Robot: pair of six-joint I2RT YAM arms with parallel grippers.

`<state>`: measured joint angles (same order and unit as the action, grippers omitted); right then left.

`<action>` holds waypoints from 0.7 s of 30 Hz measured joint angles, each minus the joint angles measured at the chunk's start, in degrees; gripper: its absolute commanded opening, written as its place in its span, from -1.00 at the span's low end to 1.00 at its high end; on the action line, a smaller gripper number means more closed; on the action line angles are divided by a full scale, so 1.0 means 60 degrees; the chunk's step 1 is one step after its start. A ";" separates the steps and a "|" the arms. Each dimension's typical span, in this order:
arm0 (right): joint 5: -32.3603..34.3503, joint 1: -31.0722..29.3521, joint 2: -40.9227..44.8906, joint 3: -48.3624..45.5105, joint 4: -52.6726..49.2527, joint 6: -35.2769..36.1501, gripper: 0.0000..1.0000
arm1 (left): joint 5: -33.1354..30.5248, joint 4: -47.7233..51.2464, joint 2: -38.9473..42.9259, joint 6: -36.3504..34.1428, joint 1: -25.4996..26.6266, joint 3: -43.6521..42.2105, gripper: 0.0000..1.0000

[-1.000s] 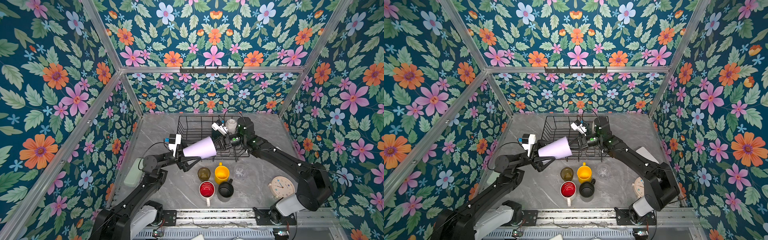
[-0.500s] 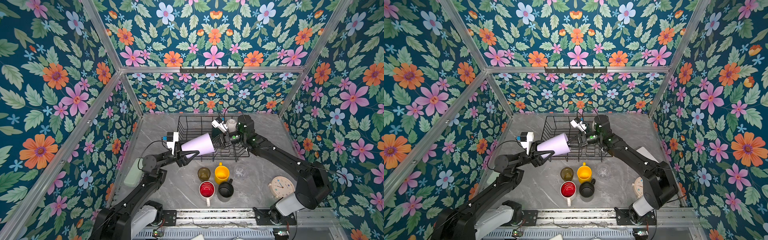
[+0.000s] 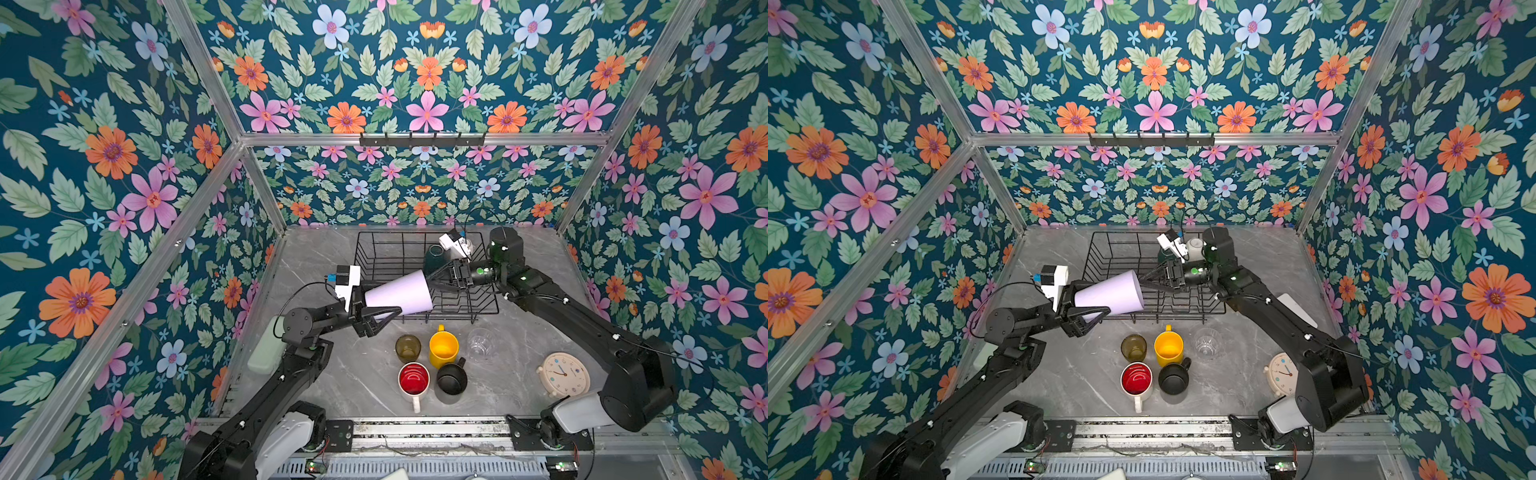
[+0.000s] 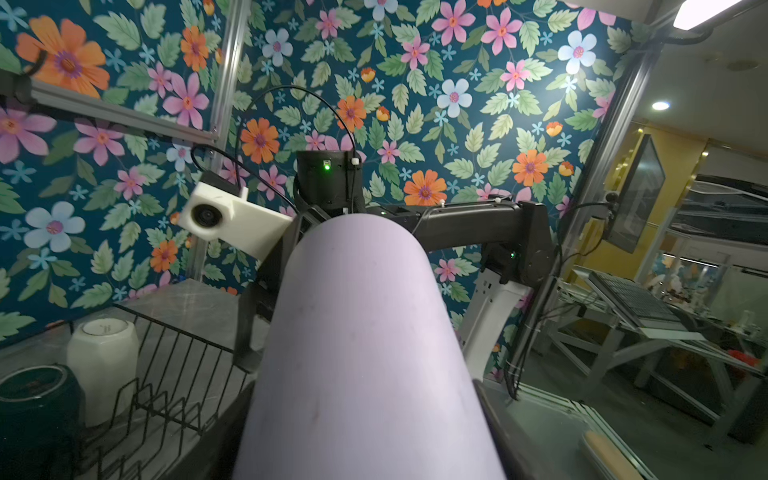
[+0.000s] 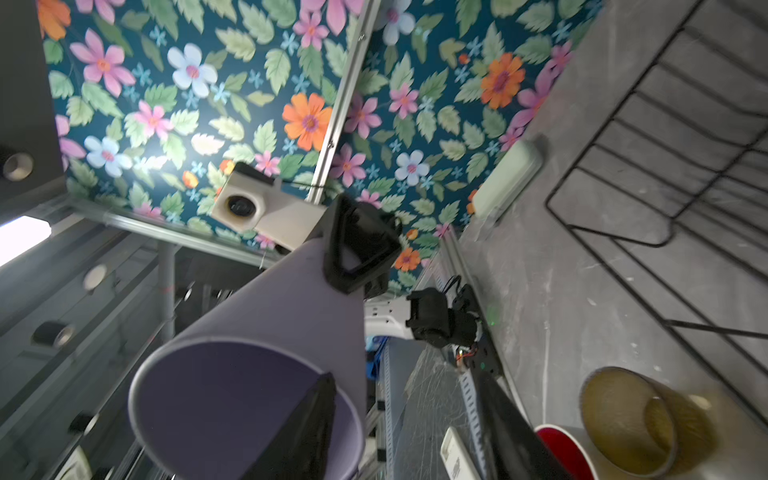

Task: Load the cups into the dish rack
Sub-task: 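Close the left gripper on the lavender cup's base while the right gripper holds it, then carry the lavender cup with the left gripper while the right gripper withdraws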

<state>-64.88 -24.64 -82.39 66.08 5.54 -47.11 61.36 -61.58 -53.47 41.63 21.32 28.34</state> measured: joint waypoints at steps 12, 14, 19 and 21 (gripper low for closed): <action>0.5016 0.0863 0.2936 -0.0809 -0.3384 0.2131 0.82 | -0.2714 0.6353 0.0095 -0.3461 0.0007 0.2317 -1.00; 0.5858 0.0874 0.3311 -0.1016 -0.3694 0.2353 0.82 | -0.3446 0.7559 -0.0361 -0.3894 0.0007 0.3067 -1.00; 0.6961 0.0874 0.3836 -0.1293 -0.4022 0.2667 0.83 | -0.4892 1.0051 -0.1745 -0.4685 0.0011 0.4929 -1.00; 0.7235 0.0874 0.3945 -0.1388 -0.4105 0.2728 0.84 | -0.5406 1.0910 -0.2379 -0.4943 0.0011 0.5719 -1.00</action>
<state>-21.47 -19.40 -58.72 57.76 -19.09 -30.74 28.93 3.88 -67.75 11.97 21.39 62.65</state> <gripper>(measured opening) 0.916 0.702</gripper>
